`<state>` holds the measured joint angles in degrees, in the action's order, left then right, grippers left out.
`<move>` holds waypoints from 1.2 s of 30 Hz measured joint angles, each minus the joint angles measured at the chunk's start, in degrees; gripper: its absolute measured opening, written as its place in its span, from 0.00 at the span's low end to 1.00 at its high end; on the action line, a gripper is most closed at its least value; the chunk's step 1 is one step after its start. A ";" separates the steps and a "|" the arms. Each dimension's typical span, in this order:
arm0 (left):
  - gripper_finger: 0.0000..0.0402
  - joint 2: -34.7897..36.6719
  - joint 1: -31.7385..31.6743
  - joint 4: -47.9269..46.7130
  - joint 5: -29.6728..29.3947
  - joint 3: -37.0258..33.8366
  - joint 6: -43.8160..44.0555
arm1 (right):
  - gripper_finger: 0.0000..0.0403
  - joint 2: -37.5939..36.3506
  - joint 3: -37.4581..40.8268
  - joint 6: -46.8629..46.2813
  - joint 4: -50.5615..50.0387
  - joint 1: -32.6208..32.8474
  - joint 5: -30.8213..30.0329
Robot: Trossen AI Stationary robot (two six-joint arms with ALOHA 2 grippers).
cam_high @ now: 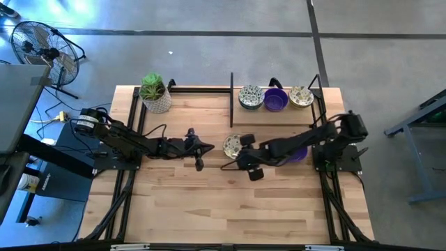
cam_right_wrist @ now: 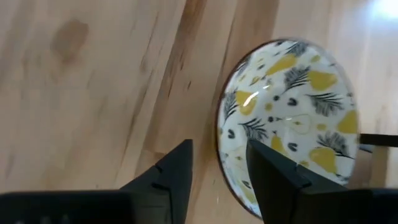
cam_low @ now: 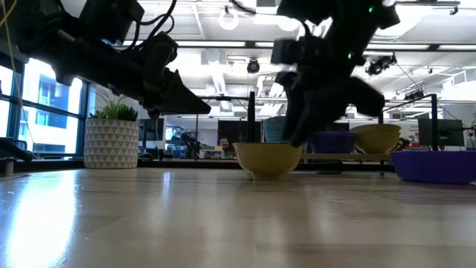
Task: Pick & Place Mini bowls
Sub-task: Stack the yellow bowl on top of the yellow bowls on the shelf
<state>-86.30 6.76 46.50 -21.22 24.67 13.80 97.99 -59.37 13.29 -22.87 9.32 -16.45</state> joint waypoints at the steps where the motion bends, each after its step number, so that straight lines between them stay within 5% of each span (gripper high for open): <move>1: 0.01 0.00 0.00 0.00 0.11 0.00 0.02 | 0.34 0.62 0.00 0.50 -0.06 -0.23 0.04; 8: 0.01 0.00 0.00 -0.22 0.16 0.00 0.02 | 0.28 3.77 0.17 3.10 0.24 -1.87 -4.38; 18: 0.01 -0.02 0.00 -0.35 1.19 -0.01 0.02 | 0.05 4.44 0.17 3.52 0.72 -3.36 -0.48; 23: 0.01 -0.02 0.00 -0.35 1.19 -0.02 0.02 | 0.02 3.80 0.22 3.48 0.06 -3.00 -0.55; 36: 0.01 -0.04 0.00 -1.12 0.70 -0.04 0.61 | 0.02 -18.69 0.26 -11.78 -15.47 -3.09 1.85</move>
<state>-86.35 6.76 45.38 -20.51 24.62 14.41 79.30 -59.11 1.51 -38.35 6.23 -14.59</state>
